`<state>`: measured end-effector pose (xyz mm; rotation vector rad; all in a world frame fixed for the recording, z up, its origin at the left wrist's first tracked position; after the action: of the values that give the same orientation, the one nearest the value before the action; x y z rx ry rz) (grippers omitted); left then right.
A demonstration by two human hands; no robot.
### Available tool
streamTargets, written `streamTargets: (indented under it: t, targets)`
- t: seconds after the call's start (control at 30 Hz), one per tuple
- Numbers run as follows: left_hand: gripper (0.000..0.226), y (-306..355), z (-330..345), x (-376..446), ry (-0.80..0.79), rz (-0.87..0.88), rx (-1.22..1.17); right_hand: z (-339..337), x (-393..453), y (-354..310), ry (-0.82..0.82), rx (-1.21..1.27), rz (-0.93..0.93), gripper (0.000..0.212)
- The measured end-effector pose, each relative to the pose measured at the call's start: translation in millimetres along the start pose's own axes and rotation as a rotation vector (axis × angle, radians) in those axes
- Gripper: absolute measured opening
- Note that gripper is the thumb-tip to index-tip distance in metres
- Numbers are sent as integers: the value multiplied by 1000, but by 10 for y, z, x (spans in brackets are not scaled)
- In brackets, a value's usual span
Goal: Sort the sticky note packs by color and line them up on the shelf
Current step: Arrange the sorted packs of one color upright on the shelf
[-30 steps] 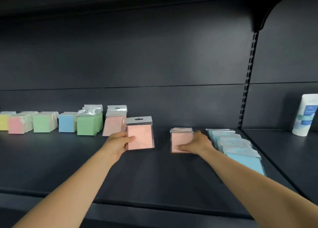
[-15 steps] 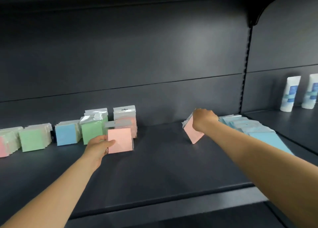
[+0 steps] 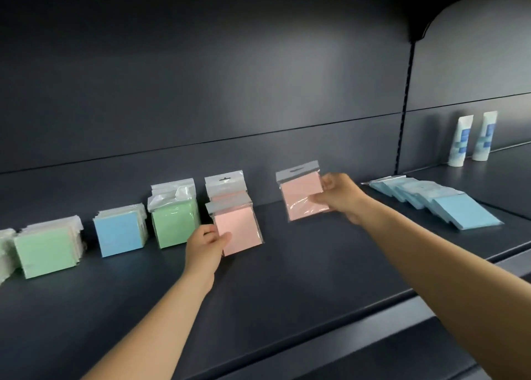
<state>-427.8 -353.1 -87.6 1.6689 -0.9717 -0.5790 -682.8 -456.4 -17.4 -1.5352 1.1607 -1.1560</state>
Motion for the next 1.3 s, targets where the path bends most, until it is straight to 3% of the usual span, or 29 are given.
streamTargets:
  t: [0.1, 0.23, 0.43, 0.63, 0.8, 0.93, 1.1, 1.3]
  targets:
    - [20, 27, 55, 32, -17, 16, 3, 393, -69, 128, -114, 194, 38, 17]
    - [21, 46, 97, 112, -32, 23, -13, 779, -63, 439, -149, 295, 126, 25]
    - [29, 115, 274, 165, -163, 173, 112, 969, -51, 502, -148, 140, 30, 27]
    - [43, 159, 354, 226, -172, 209, 172, 1131, 23, 485, -125, 152, -43, 38]
    - [47, 131, 285, 345, 7, 231, 259, 1292, 76, 394, -156, 39, -172, 25]
    - [34, 75, 216, 435, 166, 234, 389, 1386, 107, 371, -132, -81, -255, 8]
    - [39, 140, 240, 496, 244, 226, 439, 1494, 179, 356, -148, -146, -259, 23]
    - [48, 70, 257, 602, 230, 139, 408, 1572, 295, 420, -191, -139, -197, 25]
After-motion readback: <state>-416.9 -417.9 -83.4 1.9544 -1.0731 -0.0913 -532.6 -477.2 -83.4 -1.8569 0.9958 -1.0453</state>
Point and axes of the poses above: each hand's wrist, its own x-axis towards the middle knuckle, its own z-axis out of the palm, y = z × x, the point moved 5 cm from there along x, towards the middle knuckle, and after that the axes turned 15 degrees about x, right-handed, at the moved point
